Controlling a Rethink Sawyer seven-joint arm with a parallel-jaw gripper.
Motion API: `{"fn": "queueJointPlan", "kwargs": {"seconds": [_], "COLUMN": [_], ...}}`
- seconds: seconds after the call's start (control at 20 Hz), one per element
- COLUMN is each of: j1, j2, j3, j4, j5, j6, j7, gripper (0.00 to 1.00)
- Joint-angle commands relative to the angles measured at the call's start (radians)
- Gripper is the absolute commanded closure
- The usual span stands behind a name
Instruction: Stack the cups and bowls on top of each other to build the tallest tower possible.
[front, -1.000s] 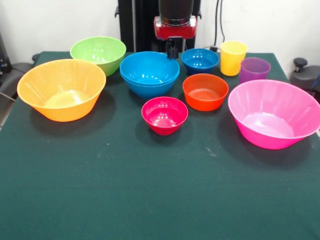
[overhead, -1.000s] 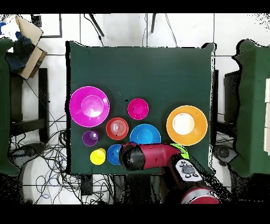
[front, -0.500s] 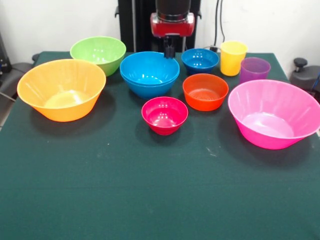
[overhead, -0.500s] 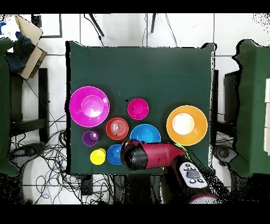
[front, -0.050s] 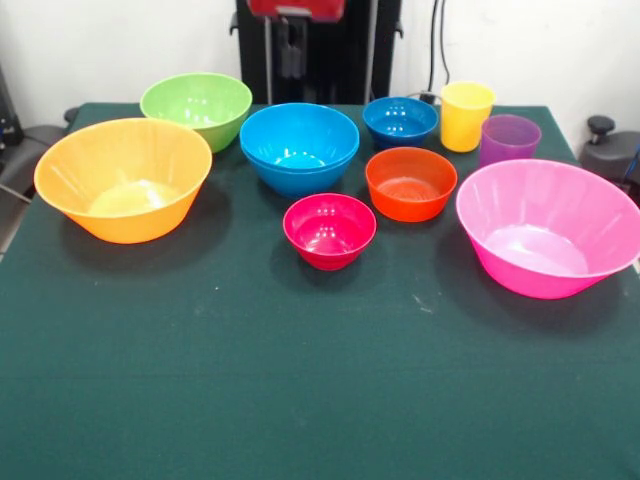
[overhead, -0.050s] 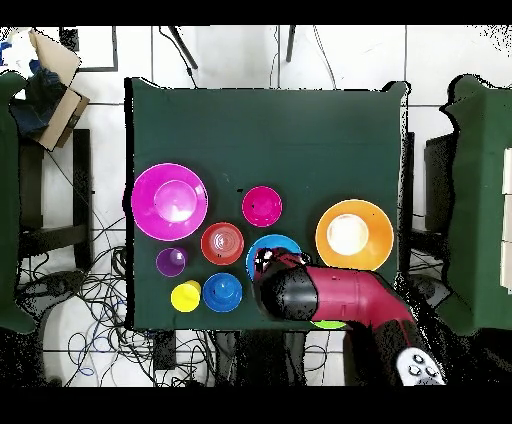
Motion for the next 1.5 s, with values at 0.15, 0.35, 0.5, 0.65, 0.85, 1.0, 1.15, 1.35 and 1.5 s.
{"fn": "queueJointPlan", "kwargs": {"seconds": [0.15, 0.35, 0.5, 0.65, 0.85, 1.0, 1.15, 1.35, 1.5], "j1": [-0.078, -0.107, -0.141, -0.167, -0.176, -0.2, -0.23, -0.264, -0.293], "j2": [-0.12, -0.081, -0.076, -0.061, -0.025, -0.009, 0.018, 0.028, 0.044], "j3": [0.184, 0.193, 0.207, 0.22, 0.228, 0.25, 0.275, 0.305, 0.323], "j4": [0.065, 0.062, 0.079, 0.086, 0.071, 0.065, 0.06, 0.054, 0.049], "j5": [0.039, -0.022, -0.043, -0.068, -0.105, -0.114, -0.128, -0.143, -0.167], "j6": [0.142, 0.088, 0.064, 0.045, 0.029, 0.036, 0.041, 0.061, 0.063], "j7": [-0.191, -0.165, -0.165, -0.163, -0.141, -0.15, -0.159, -0.172, -0.182], "gripper": [1.0, 1.0, 1.0, 1.0, 1.0, 1.0, 1.0, 1.0, 1.0]}}
